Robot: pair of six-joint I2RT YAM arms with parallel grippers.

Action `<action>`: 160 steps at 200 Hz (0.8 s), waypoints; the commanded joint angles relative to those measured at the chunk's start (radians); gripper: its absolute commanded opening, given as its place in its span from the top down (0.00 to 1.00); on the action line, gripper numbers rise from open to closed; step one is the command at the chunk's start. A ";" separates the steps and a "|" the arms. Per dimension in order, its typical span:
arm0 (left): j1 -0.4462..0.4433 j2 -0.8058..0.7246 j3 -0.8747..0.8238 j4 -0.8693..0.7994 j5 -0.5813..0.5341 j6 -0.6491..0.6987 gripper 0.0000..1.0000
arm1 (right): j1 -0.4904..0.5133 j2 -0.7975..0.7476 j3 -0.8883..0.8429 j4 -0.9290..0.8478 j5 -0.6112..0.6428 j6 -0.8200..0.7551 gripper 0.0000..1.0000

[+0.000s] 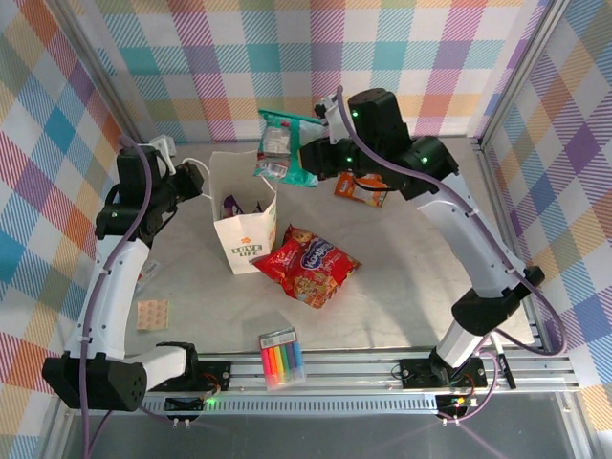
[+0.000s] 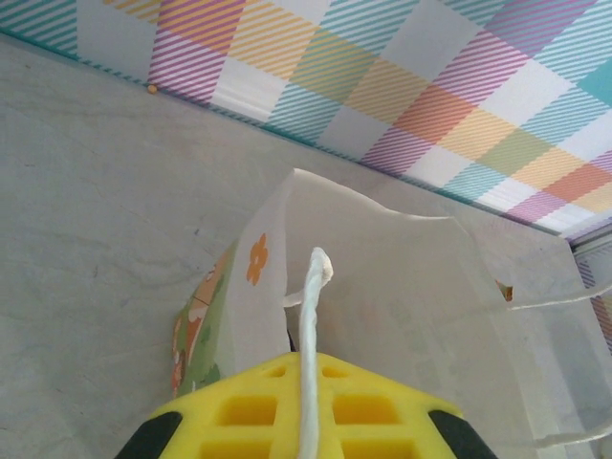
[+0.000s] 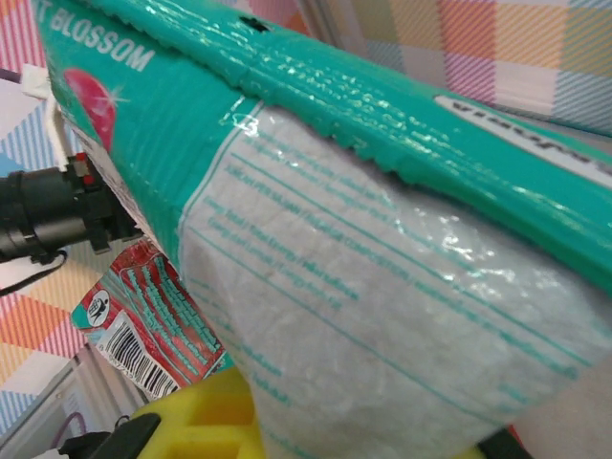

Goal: Place the snacks into the paper bag

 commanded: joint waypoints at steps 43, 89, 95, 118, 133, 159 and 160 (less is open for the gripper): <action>0.038 -0.032 -0.034 0.032 0.045 -0.015 0.92 | 0.039 0.086 0.098 0.138 -0.142 0.016 0.85; 0.046 -0.036 -0.047 0.038 0.051 -0.014 0.93 | 0.041 0.127 0.101 0.228 -0.231 0.088 0.85; 0.047 -0.035 -0.049 0.038 0.051 -0.013 0.93 | 0.041 0.132 0.101 0.240 -0.240 0.096 0.85; 0.049 -0.033 -0.051 0.039 0.053 -0.016 0.94 | 0.041 0.162 0.104 0.287 -0.271 0.133 0.85; 0.050 -0.034 -0.053 0.038 0.054 -0.018 0.94 | 0.042 0.188 0.114 0.308 -0.298 0.159 0.85; 0.053 -0.034 -0.054 0.037 0.055 -0.021 0.95 | 0.043 0.249 0.173 0.292 -0.317 0.183 0.85; 0.053 -0.034 -0.054 0.036 0.056 -0.020 0.95 | 0.043 0.251 0.175 0.292 -0.318 0.184 0.85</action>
